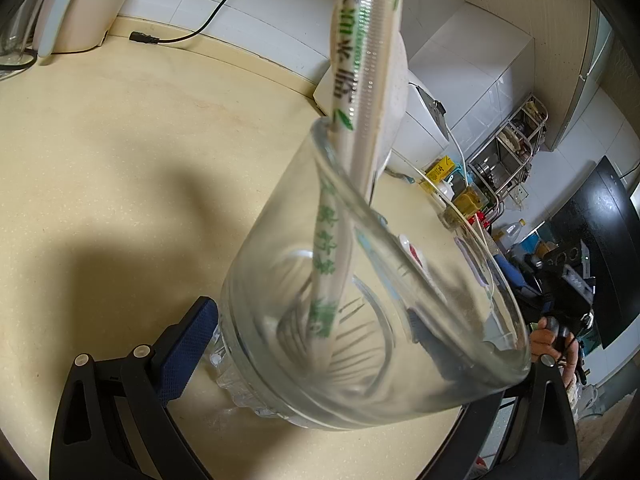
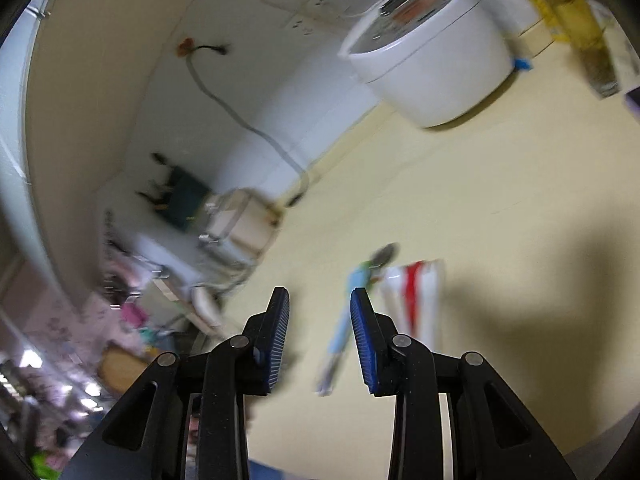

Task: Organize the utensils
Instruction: 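Move the open right gripper back to the utensil pile, then position the open right gripper over the green silicone brush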

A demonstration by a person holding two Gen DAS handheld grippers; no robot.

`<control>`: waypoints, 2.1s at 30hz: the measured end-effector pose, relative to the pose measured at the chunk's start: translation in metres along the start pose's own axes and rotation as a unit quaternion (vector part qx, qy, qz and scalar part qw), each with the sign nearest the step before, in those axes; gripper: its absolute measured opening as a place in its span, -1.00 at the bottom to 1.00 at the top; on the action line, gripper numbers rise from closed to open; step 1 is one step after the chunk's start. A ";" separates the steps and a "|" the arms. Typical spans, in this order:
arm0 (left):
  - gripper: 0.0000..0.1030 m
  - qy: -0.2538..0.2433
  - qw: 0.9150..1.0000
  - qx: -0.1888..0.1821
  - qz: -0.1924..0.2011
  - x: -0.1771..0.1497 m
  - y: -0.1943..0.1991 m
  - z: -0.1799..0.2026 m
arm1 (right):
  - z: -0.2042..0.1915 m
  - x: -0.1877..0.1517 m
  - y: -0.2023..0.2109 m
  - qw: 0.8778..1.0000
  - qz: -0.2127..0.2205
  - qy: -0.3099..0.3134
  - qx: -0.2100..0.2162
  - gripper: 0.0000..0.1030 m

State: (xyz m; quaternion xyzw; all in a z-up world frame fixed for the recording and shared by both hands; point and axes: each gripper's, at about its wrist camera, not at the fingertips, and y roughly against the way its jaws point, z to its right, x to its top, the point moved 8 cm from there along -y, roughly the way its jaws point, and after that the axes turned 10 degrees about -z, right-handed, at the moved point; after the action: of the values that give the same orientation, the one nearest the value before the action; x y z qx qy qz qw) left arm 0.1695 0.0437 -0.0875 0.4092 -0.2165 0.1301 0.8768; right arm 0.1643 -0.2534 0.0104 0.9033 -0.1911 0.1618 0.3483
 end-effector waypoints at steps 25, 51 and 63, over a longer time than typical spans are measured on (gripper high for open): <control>0.93 0.000 1.000 0.000 0.000 0.000 0.000 0.000 | -0.049 -0.050 -0.149 0.904 -0.127 0.300 -0.276 -0.36; 0.93 0.000 1.000 0.000 0.000 0.000 0.000 0.000 | -0.057 -0.026 -0.130 0.973 -0.119 0.169 -0.105 -0.38; 0.93 0.000 1.000 0.000 0.000 0.000 0.000 0.000 | -0.010 -0.005 -0.136 0.973 -0.107 0.102 -0.177 -0.40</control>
State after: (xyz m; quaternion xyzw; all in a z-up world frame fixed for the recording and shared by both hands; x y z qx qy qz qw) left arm 0.1697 0.0439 -0.0872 0.4091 -0.2164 0.1297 0.8769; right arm 0.2203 -0.1517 -0.0620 0.8210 -0.0825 0.1787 0.5360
